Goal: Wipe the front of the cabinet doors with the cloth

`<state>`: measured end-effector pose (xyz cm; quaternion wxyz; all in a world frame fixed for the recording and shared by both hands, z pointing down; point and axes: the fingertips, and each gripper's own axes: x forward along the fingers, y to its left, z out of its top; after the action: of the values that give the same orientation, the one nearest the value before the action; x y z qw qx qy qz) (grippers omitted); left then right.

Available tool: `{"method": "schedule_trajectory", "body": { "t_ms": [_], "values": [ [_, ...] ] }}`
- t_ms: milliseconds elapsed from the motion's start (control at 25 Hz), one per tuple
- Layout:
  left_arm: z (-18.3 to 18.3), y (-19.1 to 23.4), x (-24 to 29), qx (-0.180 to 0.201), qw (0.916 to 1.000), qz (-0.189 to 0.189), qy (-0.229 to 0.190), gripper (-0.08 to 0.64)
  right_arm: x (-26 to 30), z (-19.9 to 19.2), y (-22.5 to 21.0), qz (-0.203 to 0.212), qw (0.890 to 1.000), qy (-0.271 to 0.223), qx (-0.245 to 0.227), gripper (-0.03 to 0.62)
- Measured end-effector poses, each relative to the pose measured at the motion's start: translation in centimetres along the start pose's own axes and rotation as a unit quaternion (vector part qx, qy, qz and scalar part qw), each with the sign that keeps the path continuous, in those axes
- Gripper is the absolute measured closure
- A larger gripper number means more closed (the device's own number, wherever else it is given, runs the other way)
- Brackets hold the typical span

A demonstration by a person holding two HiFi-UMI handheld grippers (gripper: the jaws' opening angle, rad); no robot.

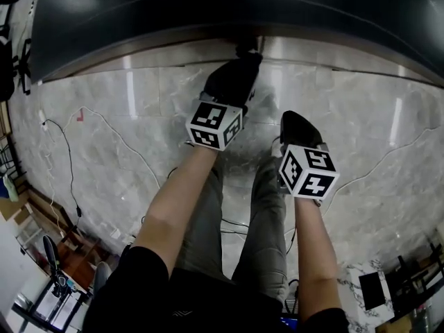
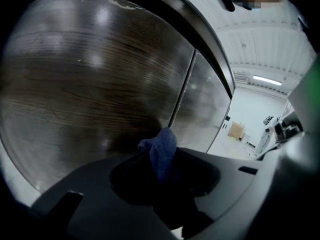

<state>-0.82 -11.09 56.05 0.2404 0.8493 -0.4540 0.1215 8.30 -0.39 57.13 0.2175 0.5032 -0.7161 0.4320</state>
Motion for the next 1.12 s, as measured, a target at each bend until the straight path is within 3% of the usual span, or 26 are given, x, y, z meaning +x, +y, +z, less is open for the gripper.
{"method": "schedule_trajectory", "body": {
  "t_ms": [480,800,1120],
  "values": [
    [2.6,-5.1,-5.3,0.028,0.9994,0.006,0.018,0.434,-6.4,2.7,-0.9,0.022,1.000,-0.011,-0.004,0.554],
    [5.9,-6.4,-8.4,0.002,0.9987,0.042,-0.027,0.434,-8.0,3.6,-1.2,0.021,1.000,-0.013,-0.018,0.554],
    [8.3,-6.3,-8.7,-0.015,0.9983,0.024,-0.050,0.434,-8.5,5.3,0.0,0.000,0.999,-0.039,0.007,0.554]
  ]
}}
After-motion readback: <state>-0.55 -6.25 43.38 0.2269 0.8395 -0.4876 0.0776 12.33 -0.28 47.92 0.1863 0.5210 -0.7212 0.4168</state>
